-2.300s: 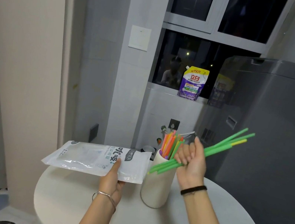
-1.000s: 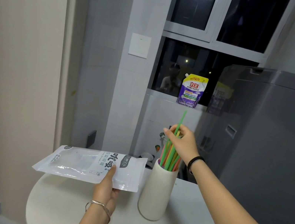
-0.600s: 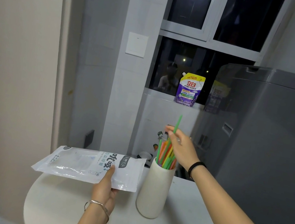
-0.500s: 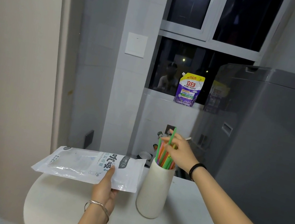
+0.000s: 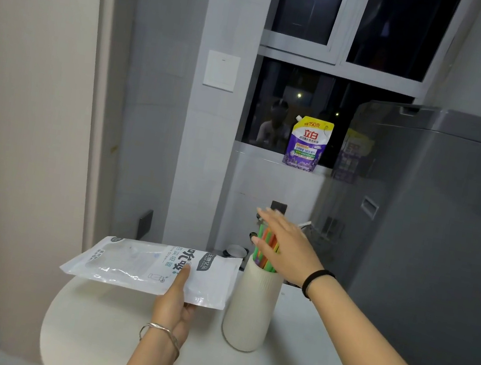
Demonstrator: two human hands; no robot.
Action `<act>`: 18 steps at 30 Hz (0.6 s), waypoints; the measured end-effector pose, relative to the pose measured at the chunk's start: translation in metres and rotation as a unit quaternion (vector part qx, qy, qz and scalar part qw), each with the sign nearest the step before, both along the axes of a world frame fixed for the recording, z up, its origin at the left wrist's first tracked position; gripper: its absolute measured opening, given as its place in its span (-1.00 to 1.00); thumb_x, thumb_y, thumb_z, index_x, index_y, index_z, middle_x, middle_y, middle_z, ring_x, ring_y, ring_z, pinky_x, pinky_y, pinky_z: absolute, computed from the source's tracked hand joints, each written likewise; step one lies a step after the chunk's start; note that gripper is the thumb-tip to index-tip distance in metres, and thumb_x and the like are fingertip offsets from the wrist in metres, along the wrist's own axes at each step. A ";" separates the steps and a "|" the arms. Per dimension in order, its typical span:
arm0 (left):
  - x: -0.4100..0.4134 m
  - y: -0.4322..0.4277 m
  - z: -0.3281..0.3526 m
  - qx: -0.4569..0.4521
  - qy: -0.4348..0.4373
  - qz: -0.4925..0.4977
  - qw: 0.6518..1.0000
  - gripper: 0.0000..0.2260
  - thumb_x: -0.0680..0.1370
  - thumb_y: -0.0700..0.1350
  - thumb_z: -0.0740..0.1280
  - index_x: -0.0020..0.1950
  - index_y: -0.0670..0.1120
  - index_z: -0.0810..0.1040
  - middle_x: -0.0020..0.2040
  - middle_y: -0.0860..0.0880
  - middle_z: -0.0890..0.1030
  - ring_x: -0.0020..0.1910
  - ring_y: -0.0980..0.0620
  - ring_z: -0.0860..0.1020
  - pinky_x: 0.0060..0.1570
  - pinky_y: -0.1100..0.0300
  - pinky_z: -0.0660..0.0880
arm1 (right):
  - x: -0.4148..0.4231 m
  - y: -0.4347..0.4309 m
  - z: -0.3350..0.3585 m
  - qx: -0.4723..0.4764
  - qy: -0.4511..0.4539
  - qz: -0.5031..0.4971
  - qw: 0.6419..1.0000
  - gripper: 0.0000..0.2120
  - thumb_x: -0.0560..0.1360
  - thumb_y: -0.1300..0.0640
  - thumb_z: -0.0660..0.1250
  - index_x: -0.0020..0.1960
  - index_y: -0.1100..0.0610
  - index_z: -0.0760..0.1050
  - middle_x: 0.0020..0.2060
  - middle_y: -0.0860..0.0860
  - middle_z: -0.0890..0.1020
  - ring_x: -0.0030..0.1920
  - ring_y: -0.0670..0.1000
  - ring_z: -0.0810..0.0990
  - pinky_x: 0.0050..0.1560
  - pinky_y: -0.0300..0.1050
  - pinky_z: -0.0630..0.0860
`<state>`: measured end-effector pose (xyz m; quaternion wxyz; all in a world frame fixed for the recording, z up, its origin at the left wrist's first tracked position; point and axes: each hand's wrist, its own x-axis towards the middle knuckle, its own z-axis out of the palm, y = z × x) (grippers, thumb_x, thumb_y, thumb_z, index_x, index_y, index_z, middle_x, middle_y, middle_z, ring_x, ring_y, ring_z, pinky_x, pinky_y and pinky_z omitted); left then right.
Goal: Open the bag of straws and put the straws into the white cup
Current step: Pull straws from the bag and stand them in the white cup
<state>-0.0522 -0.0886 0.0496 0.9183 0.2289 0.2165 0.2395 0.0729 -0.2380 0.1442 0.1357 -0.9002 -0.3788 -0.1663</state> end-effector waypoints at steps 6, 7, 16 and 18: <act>-0.002 -0.002 0.004 0.007 0.012 -0.019 1.000 -0.63 0.60 0.00 0.28 0.38 -0.08 0.43 0.14 -0.06 0.63 -0.06 0.05 0.61 -0.42 0.24 0.61 | -0.020 0.004 -0.001 0.019 -0.015 -0.019 1.000 -0.49 0.58 -0.15 0.05 0.50 -0.08 0.11 0.52 -0.06 0.18 0.53 -0.05 0.02 0.47 -0.08 -0.20; -0.003 -0.001 0.004 0.011 0.014 -0.024 1.000 -0.64 0.60 0.02 0.26 0.36 -0.08 0.44 0.07 -0.04 0.64 -0.07 0.05 0.61 -0.44 0.25 0.61 | -0.028 0.004 -0.002 0.075 -0.025 -0.012 0.997 -0.51 0.59 -0.12 0.09 0.48 -0.05 0.17 0.50 -0.06 0.21 0.52 -0.05 0.07 0.47 -0.10 -0.17; -0.021 0.002 0.006 0.150 0.044 -0.047 0.987 -0.61 0.65 0.07 0.14 0.39 -0.10 0.43 0.19 -0.08 0.62 -0.03 0.07 0.61 -0.28 0.22 0.54 | -0.126 0.026 -0.078 0.544 0.181 0.001 0.819 -0.60 0.44 0.16 0.42 0.22 -0.03 0.38 0.18 -0.09 0.47 0.20 -0.16 0.43 0.16 -0.42 0.30; -0.026 0.000 0.008 0.184 0.054 -0.050 0.980 -0.63 0.66 0.03 0.14 0.39 -0.11 0.44 0.17 -0.08 0.63 -0.01 0.03 0.62 -0.23 0.19 0.53 | -0.131 0.029 -0.088 0.555 0.305 -0.022 0.773 -0.50 0.45 0.17 0.40 0.31 -0.03 0.30 0.22 -0.08 0.42 0.22 -0.13 0.42 0.15 -0.37 0.34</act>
